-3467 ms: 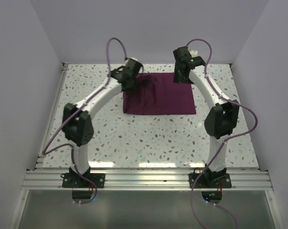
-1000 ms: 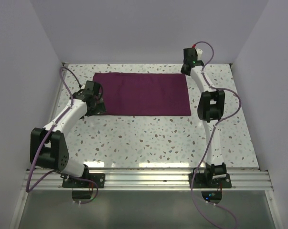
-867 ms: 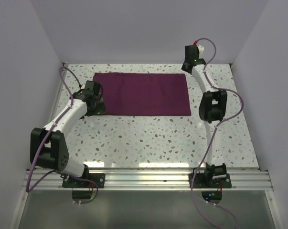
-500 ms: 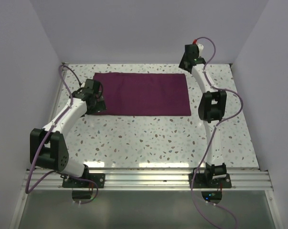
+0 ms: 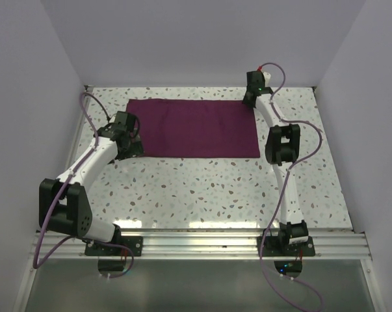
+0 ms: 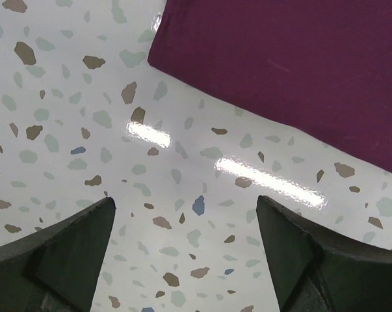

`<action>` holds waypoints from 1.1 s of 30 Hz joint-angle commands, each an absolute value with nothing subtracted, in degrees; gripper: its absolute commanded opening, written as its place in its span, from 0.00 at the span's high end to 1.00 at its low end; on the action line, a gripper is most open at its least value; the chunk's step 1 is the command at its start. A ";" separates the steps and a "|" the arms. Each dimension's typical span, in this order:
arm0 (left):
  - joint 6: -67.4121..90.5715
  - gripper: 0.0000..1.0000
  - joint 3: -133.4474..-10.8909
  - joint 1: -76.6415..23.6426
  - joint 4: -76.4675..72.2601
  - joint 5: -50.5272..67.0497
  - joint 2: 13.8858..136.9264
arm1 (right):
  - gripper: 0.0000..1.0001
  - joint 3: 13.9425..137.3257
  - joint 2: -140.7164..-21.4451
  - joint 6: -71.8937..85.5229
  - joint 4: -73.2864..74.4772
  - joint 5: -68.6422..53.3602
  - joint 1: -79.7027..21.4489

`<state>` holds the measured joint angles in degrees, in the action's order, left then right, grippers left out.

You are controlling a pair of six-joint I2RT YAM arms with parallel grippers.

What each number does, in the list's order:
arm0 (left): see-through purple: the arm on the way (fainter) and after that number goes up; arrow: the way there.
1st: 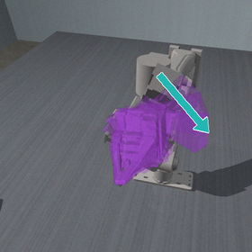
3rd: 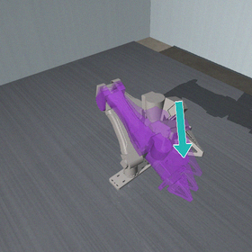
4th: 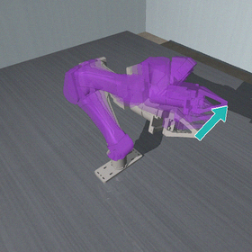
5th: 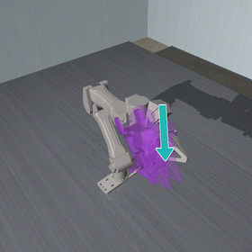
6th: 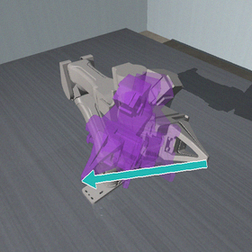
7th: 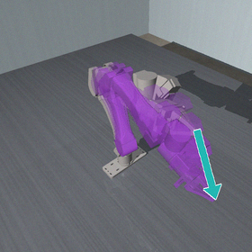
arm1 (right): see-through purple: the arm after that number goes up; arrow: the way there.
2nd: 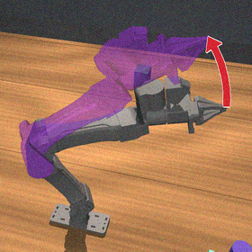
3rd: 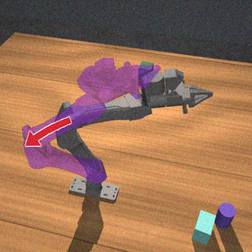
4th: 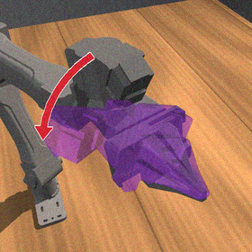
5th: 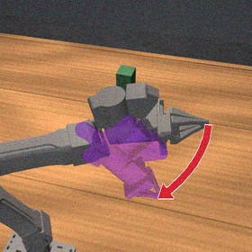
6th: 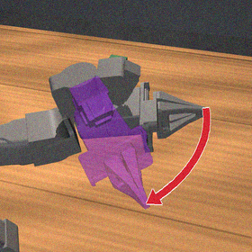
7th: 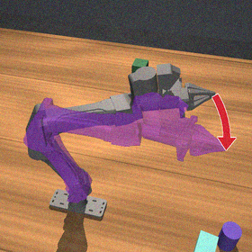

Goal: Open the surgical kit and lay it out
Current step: Open the surgical kit at the center of the board.

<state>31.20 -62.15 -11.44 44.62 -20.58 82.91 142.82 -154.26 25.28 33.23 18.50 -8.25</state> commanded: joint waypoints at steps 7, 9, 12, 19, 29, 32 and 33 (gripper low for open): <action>32.52 0.06 -65.30 -11.78 43.95 -21.36 85.69 | 0.81 146.52 -155.74 24.79 34.45 19.51 -8.44; 32.17 0.06 -65.83 -11.78 43.51 -21.27 86.65 | 0.83 146.25 -155.74 24.26 34.63 20.04 -8.35; 31.73 0.06 -66.44 -11.78 43.24 -21.09 87.98 | 0.87 145.90 -155.83 23.73 34.80 20.48 -8.26; 30.59 0.06 -66.97 -11.78 42.98 -21.18 88.51 | 1.00 145.81 -156.80 22.86 34.89 19.43 -8.26; 29.45 0.04 -71.01 -11.78 43.59 -21.44 89.03 | 1.00 140.81 -147.05 22.76 32.26 16.09 -8.35; 29.09 0.04 -73.29 -11.78 43.51 -21.45 89.12 | 1.00 136.16 -140.73 23.03 30.94 14.77 -8.87; 28.92 0.03 -73.82 -11.78 43.59 -21.45 89.12 | 1.00 134.84 -139.23 22.94 30.85 14.24 -8.96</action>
<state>30.33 -70.08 -11.44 44.29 -20.67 89.08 136.77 -149.45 23.00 32.71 16.80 -8.25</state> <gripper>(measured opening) 0.962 0.010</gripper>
